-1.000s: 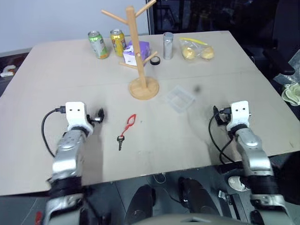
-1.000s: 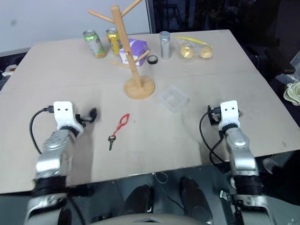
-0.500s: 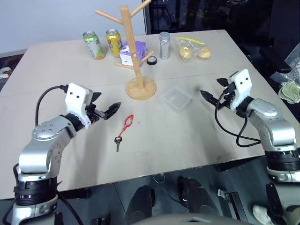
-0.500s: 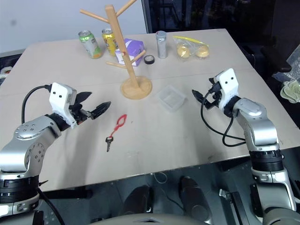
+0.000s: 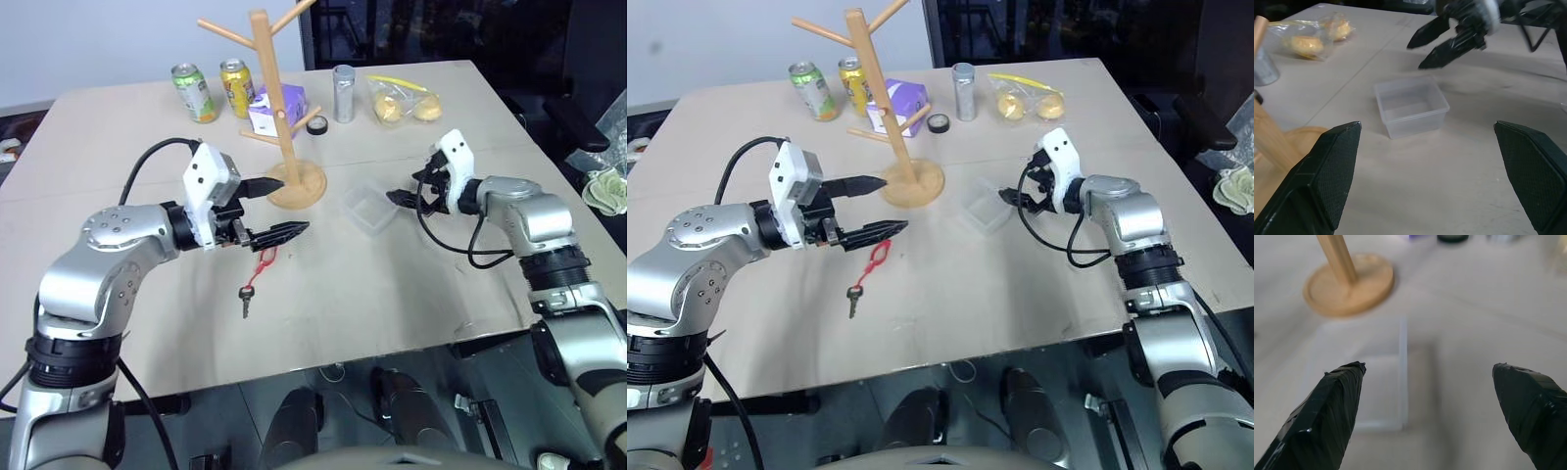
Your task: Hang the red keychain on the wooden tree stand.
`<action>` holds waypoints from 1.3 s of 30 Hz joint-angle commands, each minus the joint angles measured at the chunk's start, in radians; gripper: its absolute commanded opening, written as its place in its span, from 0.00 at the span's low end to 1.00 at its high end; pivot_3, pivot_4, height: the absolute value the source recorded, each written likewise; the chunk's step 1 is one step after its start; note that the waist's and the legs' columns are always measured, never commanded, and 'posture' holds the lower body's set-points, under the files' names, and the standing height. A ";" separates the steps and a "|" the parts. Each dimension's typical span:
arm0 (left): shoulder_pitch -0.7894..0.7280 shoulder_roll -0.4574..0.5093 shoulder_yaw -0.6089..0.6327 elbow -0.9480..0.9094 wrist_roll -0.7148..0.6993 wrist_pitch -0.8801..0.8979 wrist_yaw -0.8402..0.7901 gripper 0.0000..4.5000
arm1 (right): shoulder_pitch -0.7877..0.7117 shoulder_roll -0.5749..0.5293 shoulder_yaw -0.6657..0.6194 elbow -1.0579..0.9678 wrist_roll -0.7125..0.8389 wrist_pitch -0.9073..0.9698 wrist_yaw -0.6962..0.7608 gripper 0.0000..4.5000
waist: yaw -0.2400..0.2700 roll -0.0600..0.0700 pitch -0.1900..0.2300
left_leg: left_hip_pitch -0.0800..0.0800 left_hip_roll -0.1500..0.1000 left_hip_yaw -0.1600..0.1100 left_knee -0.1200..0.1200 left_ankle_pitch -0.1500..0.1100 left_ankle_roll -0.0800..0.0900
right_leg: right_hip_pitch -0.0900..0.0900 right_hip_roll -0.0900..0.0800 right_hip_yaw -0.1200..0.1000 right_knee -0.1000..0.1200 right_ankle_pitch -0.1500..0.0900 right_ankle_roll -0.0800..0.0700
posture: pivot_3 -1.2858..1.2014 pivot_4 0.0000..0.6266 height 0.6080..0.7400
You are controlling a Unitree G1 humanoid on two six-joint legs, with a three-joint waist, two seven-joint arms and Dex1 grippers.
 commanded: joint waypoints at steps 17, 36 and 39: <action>0.049 -0.030 0.009 -0.016 0.030 -0.077 0.016 1.00 | -0.239 0.106 0.063 0.480 -0.196 -0.253 0.165 0.68 | 0.000 0.001 0.000 | 0.000 -0.001 -0.001 0.000 0.000 0.000 | 0.000 -0.001 0.000 0.000 0.001 0.000 | 0.52 0.24 1.00; 0.010 -0.069 -0.013 -0.034 -0.002 -0.054 0.042 1.00 | -0.271 -0.034 -0.108 0.477 -0.199 -0.109 -0.018 0.02 | 0.004 0.001 0.001 | -0.001 -0.002 -0.001 0.001 0.000 0.000 | 0.000 -0.002 0.000 0.001 0.001 0.000 | 0.52 0.24 1.00; -0.008 -0.082 -0.034 -0.025 0.003 -0.058 0.034 1.00 | -0.281 -0.092 -0.181 0.504 -0.190 -0.058 -0.131 0.02 | 0.003 0.001 0.001 | -0.001 -0.002 -0.001 0.001 0.000 0.000 | 0.000 -0.003 0.000 0.000 0.001 0.000 | 0.52 0.24 1.00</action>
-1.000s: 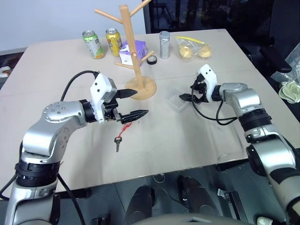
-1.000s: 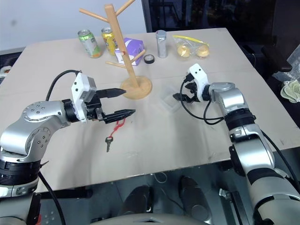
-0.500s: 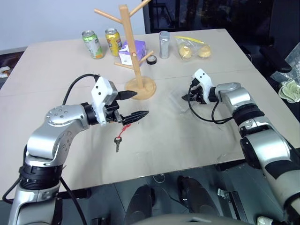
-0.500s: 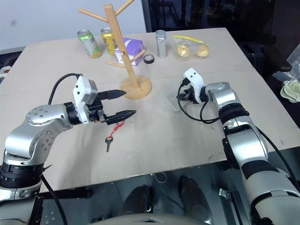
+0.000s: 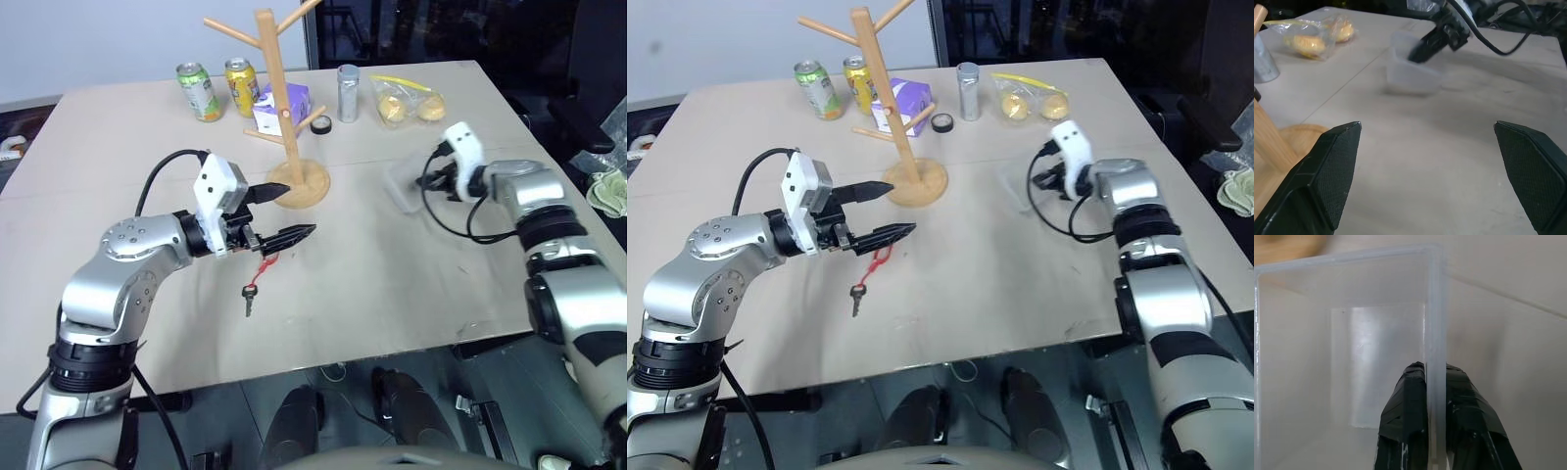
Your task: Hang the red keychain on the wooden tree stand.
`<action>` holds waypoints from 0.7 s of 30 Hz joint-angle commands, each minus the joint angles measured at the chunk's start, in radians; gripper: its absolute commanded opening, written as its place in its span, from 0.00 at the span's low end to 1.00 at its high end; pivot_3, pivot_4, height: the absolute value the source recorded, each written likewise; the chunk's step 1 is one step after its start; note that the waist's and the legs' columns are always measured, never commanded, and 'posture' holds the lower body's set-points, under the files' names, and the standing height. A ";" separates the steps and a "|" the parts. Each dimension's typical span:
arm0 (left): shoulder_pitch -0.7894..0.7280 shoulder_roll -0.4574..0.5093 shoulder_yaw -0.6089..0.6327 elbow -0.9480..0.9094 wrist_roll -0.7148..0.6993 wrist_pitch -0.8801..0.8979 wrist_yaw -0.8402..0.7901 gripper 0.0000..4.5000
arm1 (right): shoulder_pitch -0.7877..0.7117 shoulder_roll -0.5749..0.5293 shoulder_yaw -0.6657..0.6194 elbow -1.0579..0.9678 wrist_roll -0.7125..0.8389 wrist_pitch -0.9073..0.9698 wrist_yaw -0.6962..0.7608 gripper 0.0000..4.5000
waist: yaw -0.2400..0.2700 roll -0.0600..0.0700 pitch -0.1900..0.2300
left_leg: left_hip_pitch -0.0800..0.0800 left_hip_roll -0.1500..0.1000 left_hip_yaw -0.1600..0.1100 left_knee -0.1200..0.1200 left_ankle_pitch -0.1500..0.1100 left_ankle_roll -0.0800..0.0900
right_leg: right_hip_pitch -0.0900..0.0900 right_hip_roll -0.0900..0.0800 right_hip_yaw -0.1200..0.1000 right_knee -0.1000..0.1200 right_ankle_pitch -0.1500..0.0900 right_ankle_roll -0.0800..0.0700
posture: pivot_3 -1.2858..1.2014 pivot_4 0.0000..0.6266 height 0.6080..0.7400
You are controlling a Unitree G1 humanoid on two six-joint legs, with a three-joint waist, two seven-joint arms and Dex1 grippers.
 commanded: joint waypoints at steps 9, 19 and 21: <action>-0.106 -0.051 -0.066 0.043 0.017 -0.047 -0.056 1.00 | -0.094 -0.070 -0.225 0.239 0.063 0.028 -0.303 0.02 | -0.019 0.000 0.000 | 0.001 0.001 0.002 0.000 0.000 0.000 | 0.000 0.002 0.002 0.000 0.000 0.000 | 0.52 0.24 1.00; -0.080 -0.054 -0.048 0.025 0.020 -0.047 -0.048 1.00 | -0.125 -0.084 -0.256 0.303 0.073 -0.022 -0.292 0.55 | -0.027 0.000 0.000 | 0.001 0.001 0.003 0.000 -0.001 0.001 | 0.000 0.002 0.004 0.000 0.000 0.000 | 0.52 0.24 1.00; -0.070 -0.047 -0.038 0.017 0.018 -0.043 -0.044 1.00 | -0.132 -0.093 -0.250 0.283 0.071 -0.028 -0.267 0.72 | -0.028 0.000 0.000 | 0.001 0.001 0.003 0.000 -0.001 0.001 | 0.000 0.002 0.004 0.000 0.000 0.000 | 0.52 0.24 1.00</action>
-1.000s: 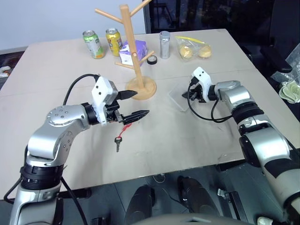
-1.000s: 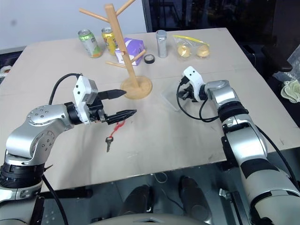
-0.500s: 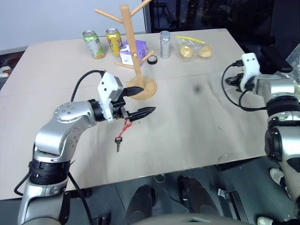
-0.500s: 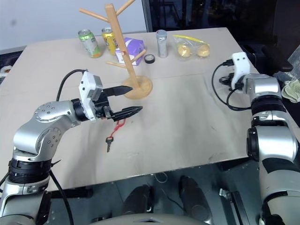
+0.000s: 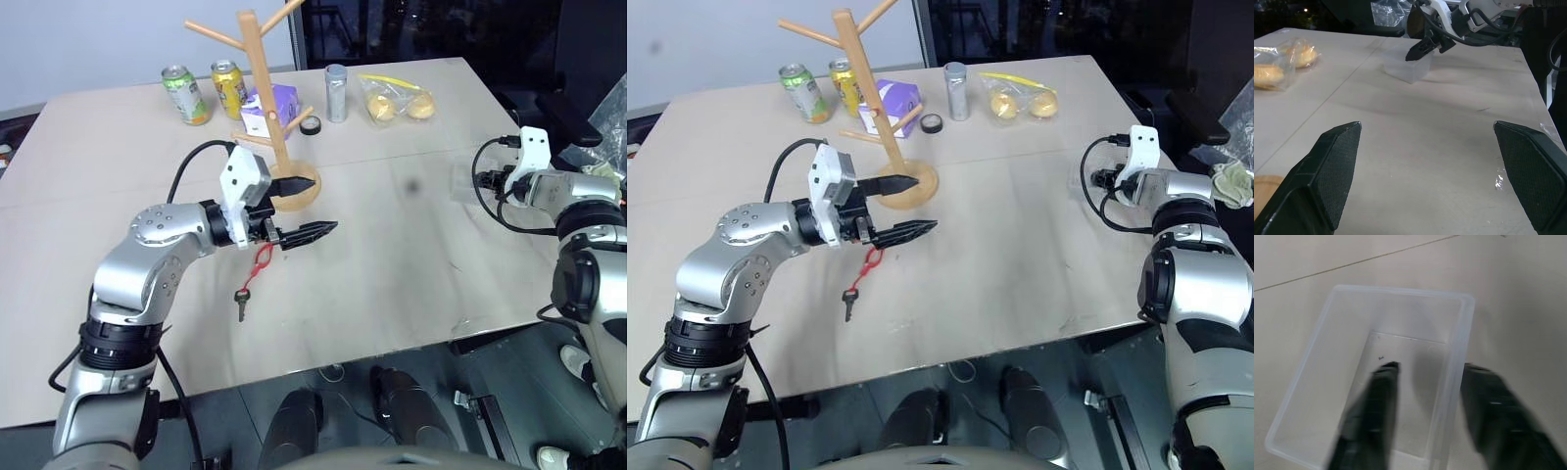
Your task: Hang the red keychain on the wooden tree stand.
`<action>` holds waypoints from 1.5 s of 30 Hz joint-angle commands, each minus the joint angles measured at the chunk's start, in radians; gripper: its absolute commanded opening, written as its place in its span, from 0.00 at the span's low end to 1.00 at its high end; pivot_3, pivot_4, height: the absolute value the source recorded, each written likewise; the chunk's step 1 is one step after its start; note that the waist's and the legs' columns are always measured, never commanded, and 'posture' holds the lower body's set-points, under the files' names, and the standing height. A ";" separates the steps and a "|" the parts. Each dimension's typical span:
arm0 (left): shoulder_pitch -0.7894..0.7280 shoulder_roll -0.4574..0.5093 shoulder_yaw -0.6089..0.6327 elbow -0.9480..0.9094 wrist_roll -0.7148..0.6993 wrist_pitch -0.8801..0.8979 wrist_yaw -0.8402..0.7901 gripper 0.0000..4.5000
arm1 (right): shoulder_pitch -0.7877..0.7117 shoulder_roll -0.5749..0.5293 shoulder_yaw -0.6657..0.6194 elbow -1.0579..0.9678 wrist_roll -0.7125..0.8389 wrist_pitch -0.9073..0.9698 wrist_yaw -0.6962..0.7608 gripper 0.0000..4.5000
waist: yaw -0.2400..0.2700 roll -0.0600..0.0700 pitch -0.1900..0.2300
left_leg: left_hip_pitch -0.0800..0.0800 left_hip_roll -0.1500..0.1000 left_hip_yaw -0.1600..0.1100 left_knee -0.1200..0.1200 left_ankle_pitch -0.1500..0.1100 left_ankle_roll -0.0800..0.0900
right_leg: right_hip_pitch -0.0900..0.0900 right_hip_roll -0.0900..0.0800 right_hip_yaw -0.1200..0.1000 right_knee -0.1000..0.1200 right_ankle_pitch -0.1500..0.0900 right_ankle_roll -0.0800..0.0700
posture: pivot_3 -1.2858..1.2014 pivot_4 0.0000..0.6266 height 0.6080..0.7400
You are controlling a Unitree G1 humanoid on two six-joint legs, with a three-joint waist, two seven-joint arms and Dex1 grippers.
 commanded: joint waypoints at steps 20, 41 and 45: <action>0.474 -0.024 0.346 -0.279 -0.016 0.199 0.372 1.00 | 0.607 0.020 0.244 -1.612 0.402 0.281 0.428 0.99 | 0.032 0.003 0.001 | 0.000 0.003 -0.004 0.002 -0.003 0.004 | 0.000 -0.001 -0.005 0.002 -0.002 0.000 | 0.52 0.24 1.00; 0.523 -0.056 0.189 -0.096 0.146 0.034 0.356 1.00 | 0.670 -0.064 0.308 -1.702 0.431 0.231 0.471 0.99 | 0.037 0.001 0.000 | 0.002 0.001 -0.003 0.003 -0.002 0.004 | 0.001 -0.001 -0.006 0.002 -0.005 -0.004 | 0.52 0.24 1.00; 0.501 -0.066 0.140 -0.056 0.180 0.015 0.354 0.88 | 0.676 -0.065 0.302 -1.713 0.442 0.243 0.456 1.00 | 0.038 0.001 0.000 | 0.002 0.001 -0.002 0.003 -0.002 0.004 | 0.001 -0.001 -0.006 0.002 -0.005 -0.004 | 0.52 0.24 1.00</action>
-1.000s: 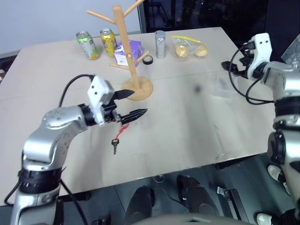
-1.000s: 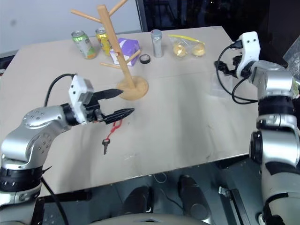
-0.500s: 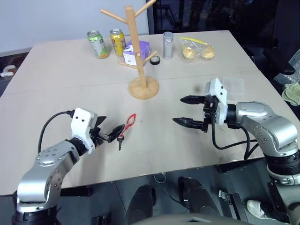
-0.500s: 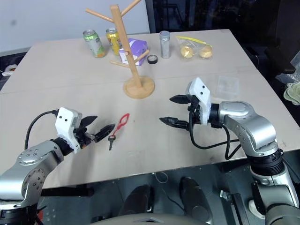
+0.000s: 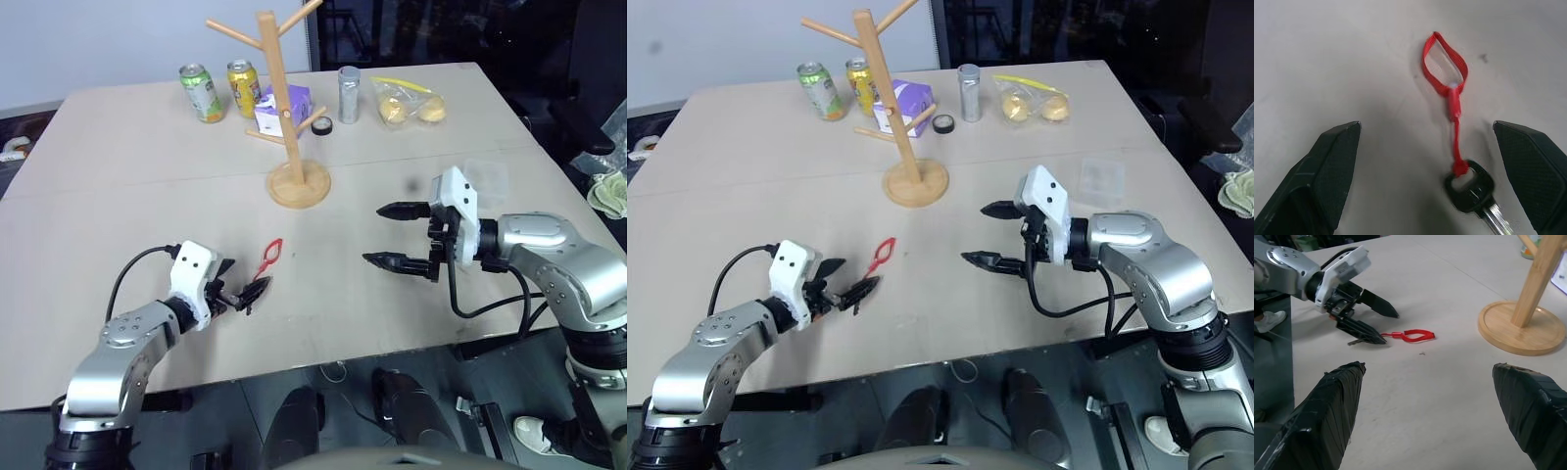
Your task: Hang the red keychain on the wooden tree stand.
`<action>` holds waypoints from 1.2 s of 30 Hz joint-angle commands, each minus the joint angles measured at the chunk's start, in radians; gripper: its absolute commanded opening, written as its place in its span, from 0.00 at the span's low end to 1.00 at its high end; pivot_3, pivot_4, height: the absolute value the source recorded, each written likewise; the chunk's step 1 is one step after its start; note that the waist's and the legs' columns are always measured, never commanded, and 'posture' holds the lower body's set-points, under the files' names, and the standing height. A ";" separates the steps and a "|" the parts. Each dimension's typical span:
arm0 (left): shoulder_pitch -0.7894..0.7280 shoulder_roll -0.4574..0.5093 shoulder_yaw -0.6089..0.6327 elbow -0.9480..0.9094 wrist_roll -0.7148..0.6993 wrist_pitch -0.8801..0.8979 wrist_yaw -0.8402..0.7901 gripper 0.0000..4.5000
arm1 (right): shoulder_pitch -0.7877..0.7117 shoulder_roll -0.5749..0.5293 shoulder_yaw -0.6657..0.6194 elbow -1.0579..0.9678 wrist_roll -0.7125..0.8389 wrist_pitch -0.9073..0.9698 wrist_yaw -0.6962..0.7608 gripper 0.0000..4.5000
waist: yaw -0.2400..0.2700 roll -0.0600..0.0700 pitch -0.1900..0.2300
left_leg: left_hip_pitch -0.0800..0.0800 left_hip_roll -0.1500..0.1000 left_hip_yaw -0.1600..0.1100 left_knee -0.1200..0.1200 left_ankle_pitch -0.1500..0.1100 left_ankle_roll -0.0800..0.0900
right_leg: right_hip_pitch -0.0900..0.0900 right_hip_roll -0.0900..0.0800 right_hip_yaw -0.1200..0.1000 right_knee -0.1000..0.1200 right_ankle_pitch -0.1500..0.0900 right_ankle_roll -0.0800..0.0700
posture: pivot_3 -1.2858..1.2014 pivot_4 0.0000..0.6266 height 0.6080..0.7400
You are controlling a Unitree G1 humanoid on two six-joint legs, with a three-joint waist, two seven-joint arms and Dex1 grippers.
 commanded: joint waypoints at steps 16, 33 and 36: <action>-0.040 -0.026 0.009 -0.031 0.004 -0.038 0.000 0.01 | -0.008 -0.021 -0.049 -0.041 0.038 -0.013 -0.049 1.00 | 0.000 0.000 0.000 | 0.000 0.000 0.000 0.000 0.000 0.000 | 0.000 -0.001 0.000 0.000 0.000 0.000 | 0.52 0.24 1.00; -0.533 -0.068 -0.091 0.080 0.213 -0.464 0.057 0.01 | -0.101 0.067 -0.120 -0.110 0.081 0.015 -0.254 1.00 | 0.017 -0.001 0.000 | -0.001 -0.001 0.000 0.001 0.000 0.000 | 0.000 0.000 0.001 0.000 0.003 0.004 | 0.52 0.24 1.00; -0.583 -0.092 -0.114 0.142 0.250 -0.509 0.074 0.01 | -0.111 0.062 -0.119 -0.118 0.091 0.033 -0.270 1.00 | 0.016 -0.001 0.000 | -0.001 -0.001 0.000 0.001 0.000 0.000 | 0.000 -0.001 0.001 0.000 0.003 0.004 | 0.52 0.24 1.00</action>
